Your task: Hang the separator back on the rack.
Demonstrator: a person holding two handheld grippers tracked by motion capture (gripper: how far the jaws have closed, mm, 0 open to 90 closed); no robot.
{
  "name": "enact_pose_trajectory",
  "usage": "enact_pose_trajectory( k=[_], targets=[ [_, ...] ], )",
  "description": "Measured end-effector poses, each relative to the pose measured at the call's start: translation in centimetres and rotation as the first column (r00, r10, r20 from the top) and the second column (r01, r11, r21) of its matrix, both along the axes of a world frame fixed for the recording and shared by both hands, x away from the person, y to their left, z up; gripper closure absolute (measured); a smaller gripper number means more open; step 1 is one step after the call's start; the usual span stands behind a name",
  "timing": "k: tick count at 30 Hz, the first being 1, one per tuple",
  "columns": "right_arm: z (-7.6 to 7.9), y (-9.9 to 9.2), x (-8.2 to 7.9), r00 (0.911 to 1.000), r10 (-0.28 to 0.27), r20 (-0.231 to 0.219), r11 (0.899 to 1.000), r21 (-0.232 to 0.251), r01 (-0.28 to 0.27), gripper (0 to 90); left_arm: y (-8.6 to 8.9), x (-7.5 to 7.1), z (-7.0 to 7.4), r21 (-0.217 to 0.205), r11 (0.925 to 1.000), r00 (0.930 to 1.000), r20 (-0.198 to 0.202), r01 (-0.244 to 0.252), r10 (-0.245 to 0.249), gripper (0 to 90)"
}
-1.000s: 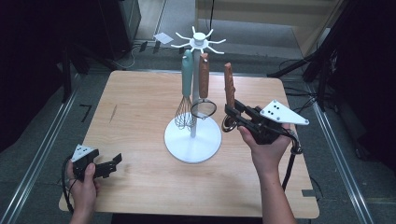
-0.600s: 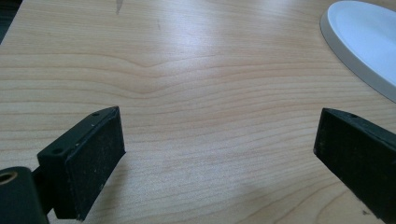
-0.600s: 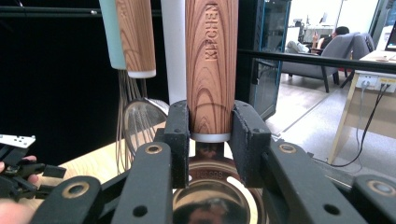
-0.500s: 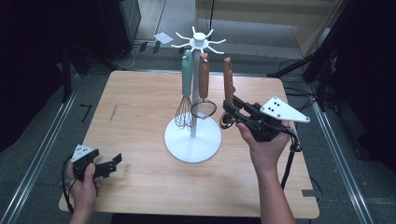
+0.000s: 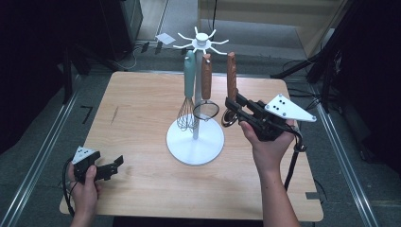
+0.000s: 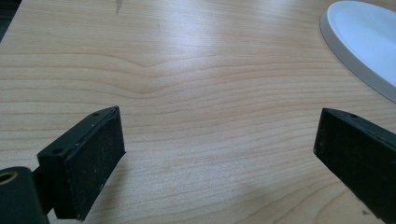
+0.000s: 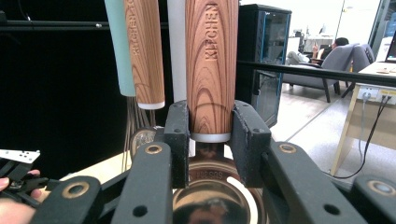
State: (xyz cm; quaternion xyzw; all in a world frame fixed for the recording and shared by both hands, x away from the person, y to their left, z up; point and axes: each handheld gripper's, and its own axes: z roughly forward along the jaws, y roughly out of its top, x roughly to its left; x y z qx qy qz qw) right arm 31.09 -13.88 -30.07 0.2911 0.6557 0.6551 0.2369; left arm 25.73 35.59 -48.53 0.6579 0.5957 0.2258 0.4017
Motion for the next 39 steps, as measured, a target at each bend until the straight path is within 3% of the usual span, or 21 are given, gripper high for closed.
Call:
enact_pose_trajectory(
  k=[16,39],
  targets=[
    [0.8,0.7,0.2,0.9999,0.015,0.008,1.0,-0.006,-0.015,71.2,0.0,0.0,0.0,-0.002,1.0,1.0,-0.001,0.0,0.0,2.1],
    [0.6,1.3,1.1,0.9992,0.04,-0.009,0.999,0.002,-0.04,71.0,0.0,0.0,0.0,-0.003,1.0,1.0,-0.003,0.001,-0.001,2.1]
  ],
)
